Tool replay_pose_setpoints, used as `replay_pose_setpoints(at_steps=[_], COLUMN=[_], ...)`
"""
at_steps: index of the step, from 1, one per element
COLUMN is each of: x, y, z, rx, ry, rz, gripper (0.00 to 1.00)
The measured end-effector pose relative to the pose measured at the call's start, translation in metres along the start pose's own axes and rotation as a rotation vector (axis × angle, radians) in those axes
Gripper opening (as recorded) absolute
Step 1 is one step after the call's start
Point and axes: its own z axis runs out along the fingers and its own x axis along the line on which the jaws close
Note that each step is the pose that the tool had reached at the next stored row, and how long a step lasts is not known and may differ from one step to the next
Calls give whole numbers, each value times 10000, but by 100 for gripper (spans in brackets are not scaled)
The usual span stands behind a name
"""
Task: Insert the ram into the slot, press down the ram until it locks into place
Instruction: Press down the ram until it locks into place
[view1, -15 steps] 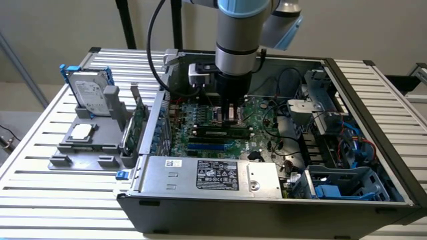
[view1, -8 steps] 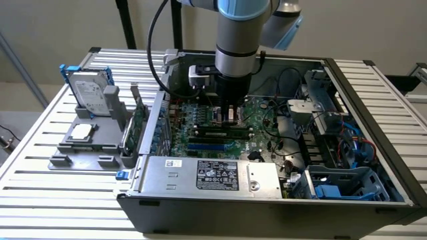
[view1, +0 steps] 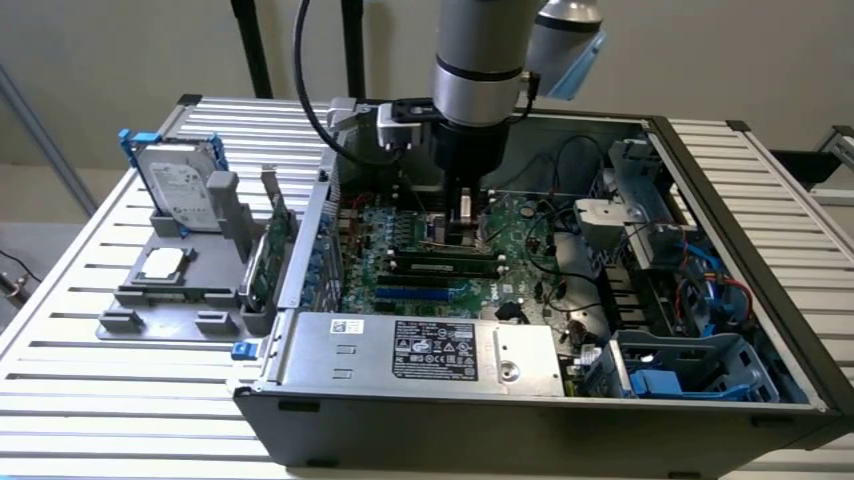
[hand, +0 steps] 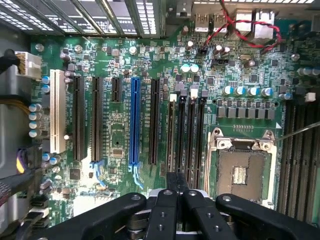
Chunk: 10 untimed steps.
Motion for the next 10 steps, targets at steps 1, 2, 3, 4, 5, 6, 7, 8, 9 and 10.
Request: replay_pose_setpoints(at_steps=[1, 2, 3, 4, 5, 6, 7, 8, 9, 10], x=[0, 0, 0, 0, 0, 0, 0, 0, 0, 0], y=[-1, -1, -1, -2, -2, -2, -2, -2, -2, -2], z=[-22, -31, -32, -32, -34, -35, -39, -42, -43, -43], rx=[0, 0, 0, 1, 0, 0, 0, -1, -1, 0], ry=[-2, -2, -2, -5, -3, -2, -2, -1, -1, -1], rz=[1, 2, 2, 2, 1, 1, 1, 1, 1, 0], gripper=[11, 11, 11, 11, 11, 11, 11, 11, 11, 11])
